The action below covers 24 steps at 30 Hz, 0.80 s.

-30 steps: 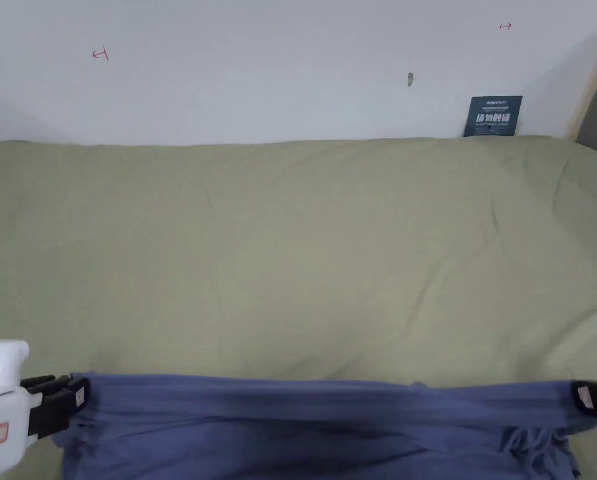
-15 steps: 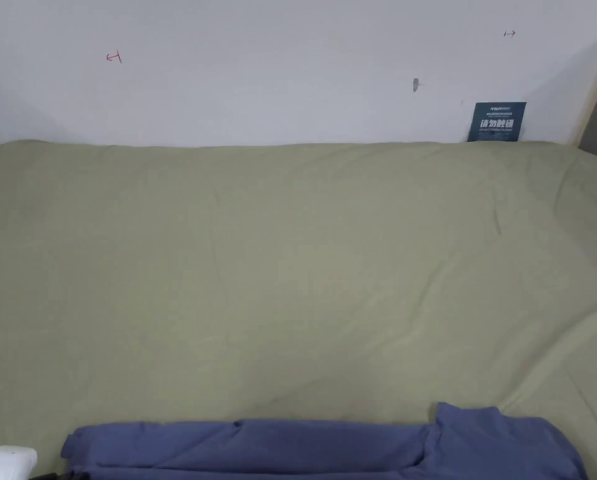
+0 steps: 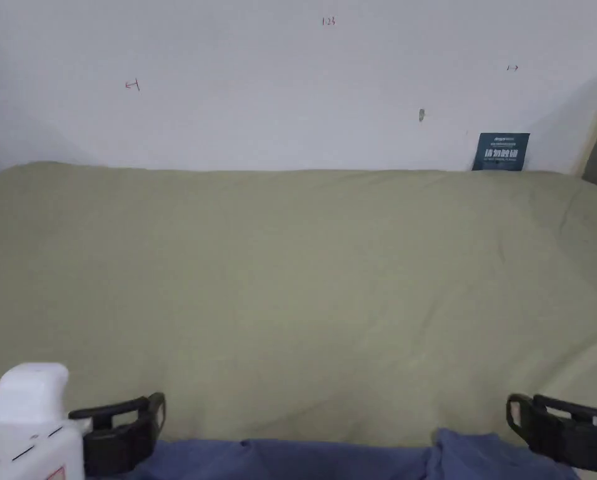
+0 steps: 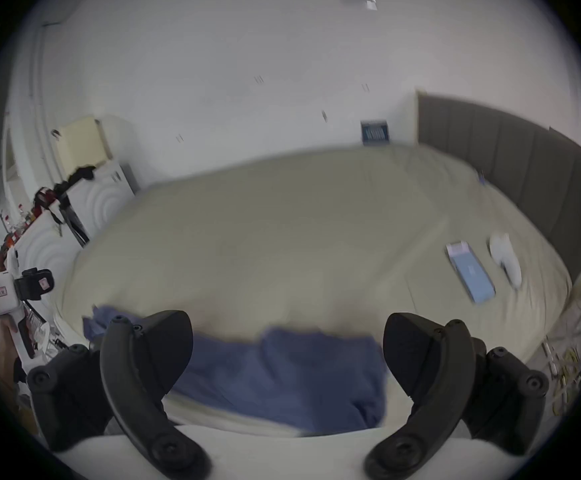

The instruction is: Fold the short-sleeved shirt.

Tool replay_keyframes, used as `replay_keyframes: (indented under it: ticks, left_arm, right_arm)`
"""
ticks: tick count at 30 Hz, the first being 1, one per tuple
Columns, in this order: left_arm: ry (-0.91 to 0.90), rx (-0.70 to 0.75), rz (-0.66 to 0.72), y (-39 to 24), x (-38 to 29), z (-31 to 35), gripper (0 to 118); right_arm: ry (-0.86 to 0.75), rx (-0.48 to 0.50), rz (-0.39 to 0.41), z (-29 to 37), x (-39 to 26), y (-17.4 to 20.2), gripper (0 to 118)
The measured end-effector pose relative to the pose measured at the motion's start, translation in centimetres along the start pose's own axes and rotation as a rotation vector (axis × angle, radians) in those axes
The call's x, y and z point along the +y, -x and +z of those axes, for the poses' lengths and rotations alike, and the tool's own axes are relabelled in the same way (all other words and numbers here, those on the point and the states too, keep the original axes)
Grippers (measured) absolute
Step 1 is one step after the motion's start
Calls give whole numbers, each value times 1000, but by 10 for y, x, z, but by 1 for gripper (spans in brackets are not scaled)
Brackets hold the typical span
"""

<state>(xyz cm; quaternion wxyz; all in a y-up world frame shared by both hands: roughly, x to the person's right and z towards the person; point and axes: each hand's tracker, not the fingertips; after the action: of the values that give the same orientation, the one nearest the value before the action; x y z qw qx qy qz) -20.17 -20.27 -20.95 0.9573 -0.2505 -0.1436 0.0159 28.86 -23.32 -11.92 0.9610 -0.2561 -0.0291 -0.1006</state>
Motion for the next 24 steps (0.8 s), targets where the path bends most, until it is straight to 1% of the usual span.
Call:
replay_keyframes:
  ticks: [1, 2, 3, 4, 5, 6, 7, 8, 9, 10, 12, 14, 17, 22, 24]
  left_arm:
    - [-31, -7, -9, -16, 11, 0, 117]
    - [-79, -3, -2, -30, 18, 2, 108]
    - [-144, 4, -22, -59, 29, 14, 97]
    - [-171, 33, -50, -75, 33, 14, 83]
    - [-204, 62, -62, -88, 35, 14, 64]
    - [-237, 94, -84, -102, 35, 14, 48]
    - [-262, 106, -88, -109, 33, 18, 25]
    - [-289, 114, -98, -118, 31, 20, 1]
    - [-312, 104, -95, -124, 29, 22, 0]
    - [-322, 113, -96, -130, 27, 25, 0]
    - [-324, 122, -121, -131, 27, 26, 0]
    - [-326, 108, -123, -130, 26, 27, 0]
    - [-332, 133, -171, -129, 24, 28, 0]
    - [-327, 138, -141, -112, 28, 31, 0]
    - [-271, 123, -106, -94, 35, 30, 0]
  right_arm:
    - [-68, 13, 12, 22, 26, 17, 113]
    - [-113, 29, 24, 22, 29, 30, 113]
    - [-163, 28, 47, 20, 29, 46, 112]
    - [-203, 8, 73, 18, 27, 61, 109]
    - [-244, -20, 105, 35, 40, 80, 96]
    - [-312, -56, 130, 36, 35, 91, 72]
    - [-328, -94, 168, 32, 28, 100, 39]
    - [-338, -134, 197, 27, 23, 108, 3]
    - [-363, -149, 212, 37, 32, 121, 2]
    - [-390, -157, 194, 39, 27, 124, 2]
    - [-392, -136, 175, 43, 28, 128, 2]
    - [-399, -147, 167, 46, 31, 131, 2]
    - [-395, -157, 181, 45, 34, 132, 2]
    - [-405, -170, 166, 45, 32, 131, 2]
    - [-398, -163, 161, 46, 30, 126, 2]
